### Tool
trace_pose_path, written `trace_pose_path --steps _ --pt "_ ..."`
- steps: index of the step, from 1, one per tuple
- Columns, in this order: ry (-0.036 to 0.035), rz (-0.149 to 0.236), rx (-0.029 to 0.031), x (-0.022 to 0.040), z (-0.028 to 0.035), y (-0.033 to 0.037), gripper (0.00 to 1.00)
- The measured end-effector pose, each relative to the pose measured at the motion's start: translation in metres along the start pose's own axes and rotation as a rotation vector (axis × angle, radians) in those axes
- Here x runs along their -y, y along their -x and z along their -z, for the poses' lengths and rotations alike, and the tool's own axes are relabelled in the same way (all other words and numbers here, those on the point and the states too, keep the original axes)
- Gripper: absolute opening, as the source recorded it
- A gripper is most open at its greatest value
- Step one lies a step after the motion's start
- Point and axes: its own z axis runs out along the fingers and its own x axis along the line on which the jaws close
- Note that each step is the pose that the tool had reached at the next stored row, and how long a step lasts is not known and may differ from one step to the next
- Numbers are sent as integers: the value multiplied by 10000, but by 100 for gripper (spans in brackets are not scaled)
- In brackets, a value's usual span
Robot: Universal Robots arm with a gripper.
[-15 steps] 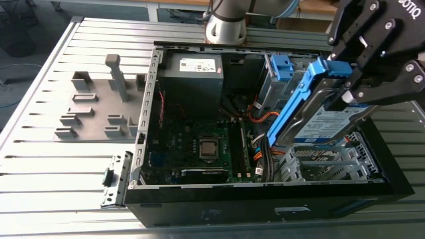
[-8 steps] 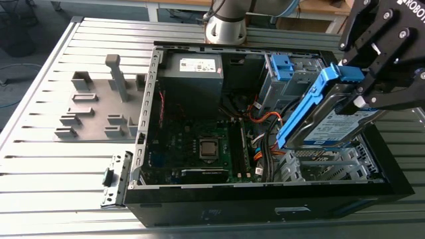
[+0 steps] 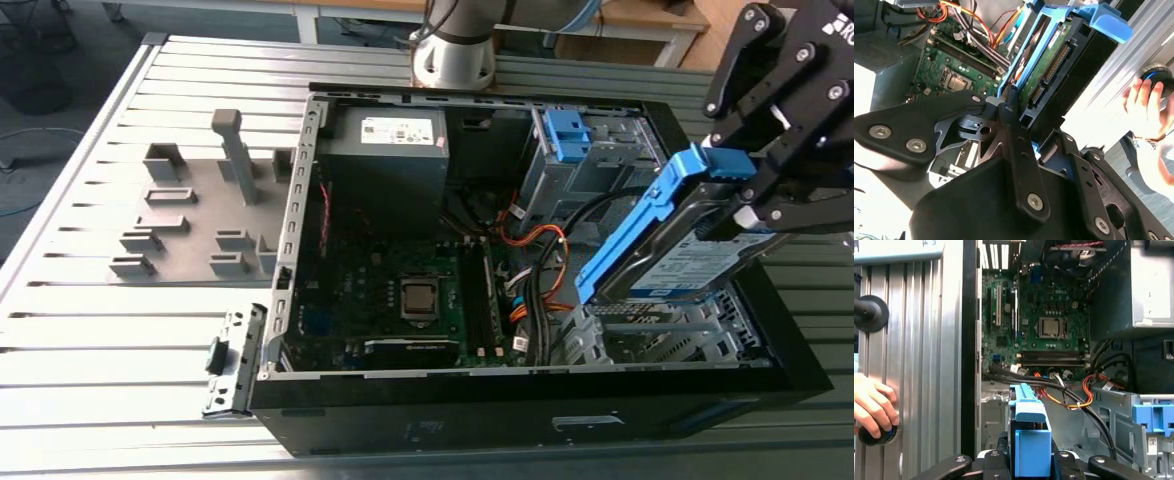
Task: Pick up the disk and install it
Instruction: 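Pick up the disk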
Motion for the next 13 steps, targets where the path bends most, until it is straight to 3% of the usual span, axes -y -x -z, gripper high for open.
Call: trace_pose_path --steps 7,13 --pt "2 -1 3 97 -17 -62 36" --pt "14 -1 1 220 -67 -66 36"
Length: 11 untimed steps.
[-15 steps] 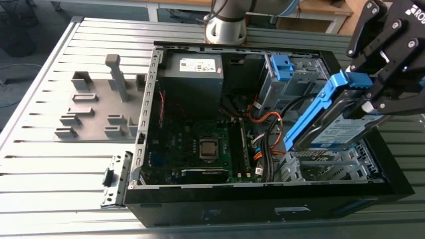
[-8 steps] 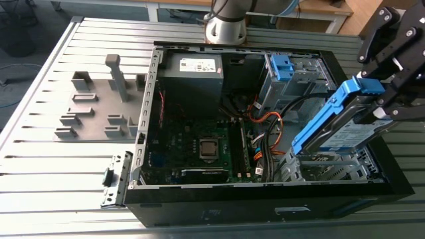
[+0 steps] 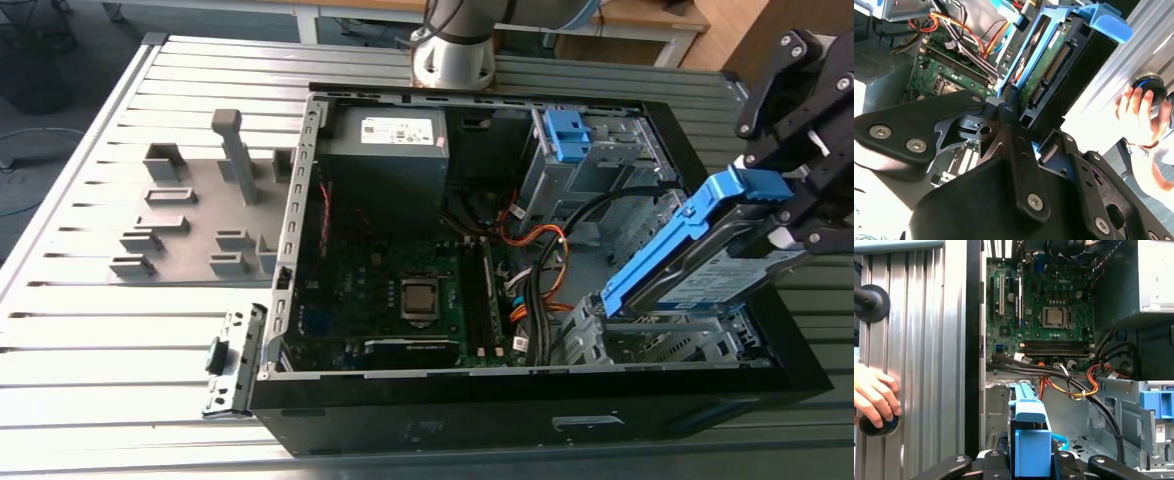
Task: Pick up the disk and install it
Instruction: 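Pick up the disk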
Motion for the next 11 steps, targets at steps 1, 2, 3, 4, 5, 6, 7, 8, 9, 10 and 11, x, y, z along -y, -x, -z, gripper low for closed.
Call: trace_pose_path --steps 1,2,3,4,5,6,7,8,9,10,11 --pt "1 0 1 17 -8 0 36" --pt "1 -1 -1 30 -15 0 36" --pt "1 -1 -2 36 -23 0 36" --pt "2 0 -2 38 -33 -1 36" --pt "2 3 -1 38 -44 -2 36" --pt "3 8 0 38 -55 -3 36" --pt "3 12 -1 39 -62 -3 36" --pt "4 14 0 40 -68 -3 36" --pt "4 15 0 41 -71 0 36" --pt "4 15 0 43 -73 5 36" --pt "4 16 0 45 -74 12 36"
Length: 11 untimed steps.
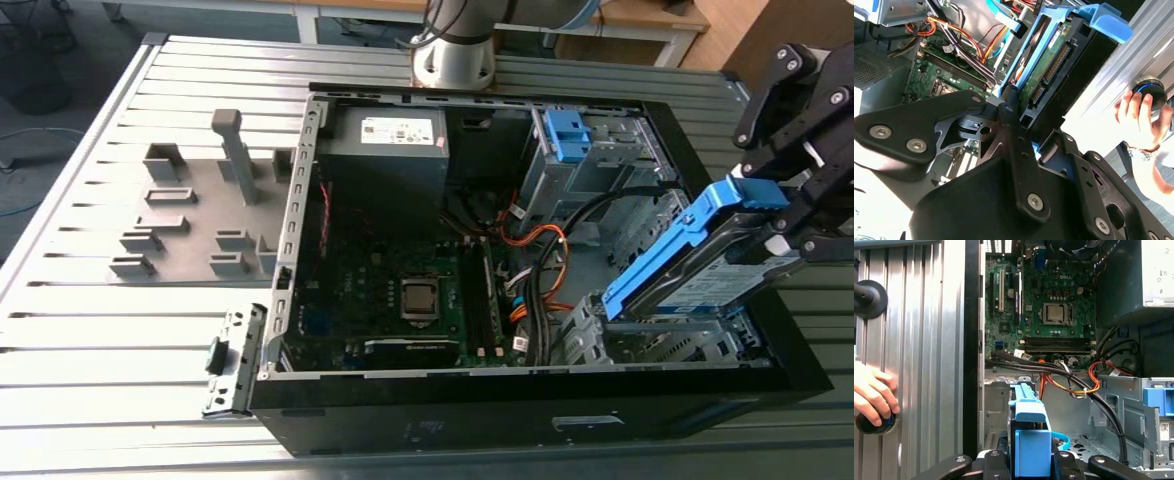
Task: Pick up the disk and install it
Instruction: 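Pick up the disk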
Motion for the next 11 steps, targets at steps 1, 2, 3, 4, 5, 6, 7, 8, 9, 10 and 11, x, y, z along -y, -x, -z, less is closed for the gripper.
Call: trace_pose_path --steps 1,2,3,4,5,6,7,8,9,10,11 --pt "0 1 0 2 -1 8 36" --pt "0 3 -1 3 -2 18 36" --pt "0 4 -1 4 -2 28 36" --pt "0 4 -1 5 -3 37 36" --pt "0 5 -1 5 -4 44 36" --pt "0 6 0 6 -6 46 36" --pt "0 7 -1 6 -7 46 36" --pt "0 7 -1 6 -9 46 36" --pt "0 7 -1 6 -11 46 36" --pt "0 7 0 6 -14 46 36" --pt "0 7 -2 6 -15 46 36"
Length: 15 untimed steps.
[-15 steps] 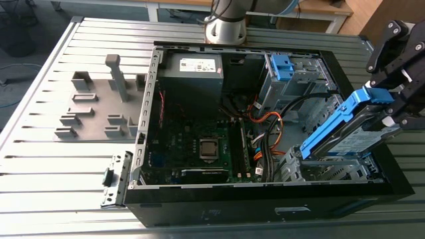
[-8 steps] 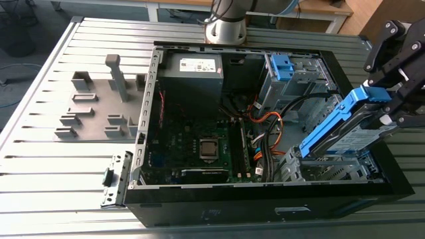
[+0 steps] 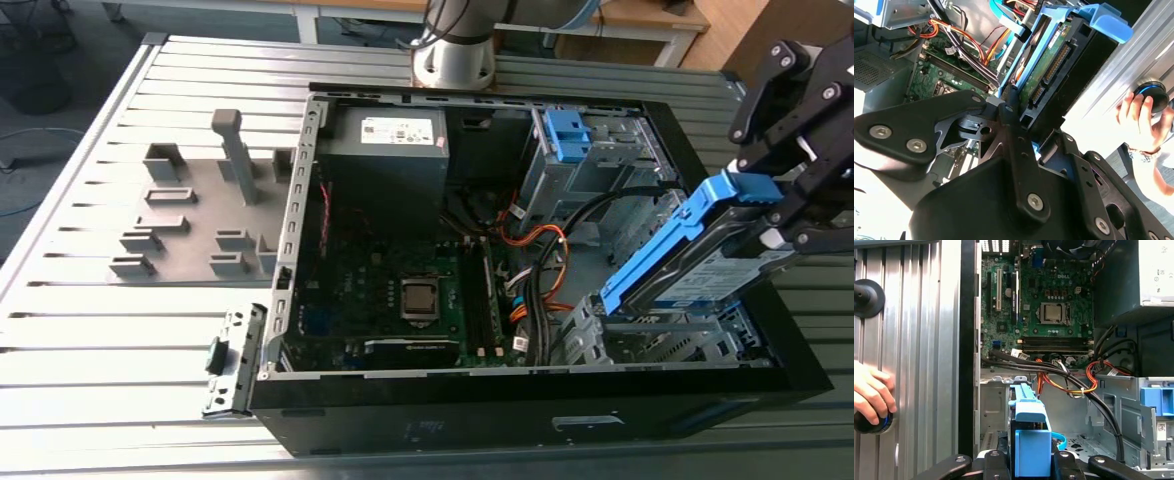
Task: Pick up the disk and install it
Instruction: 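Pick up the disk, then insert the disk into the insertion slot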
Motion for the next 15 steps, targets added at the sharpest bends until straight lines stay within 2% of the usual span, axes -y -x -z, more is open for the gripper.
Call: trace_pose_path --steps 6,15 --pt "0 0 2 2 -6 0 36" --pt "0 -2 3 28 -89 3 36"
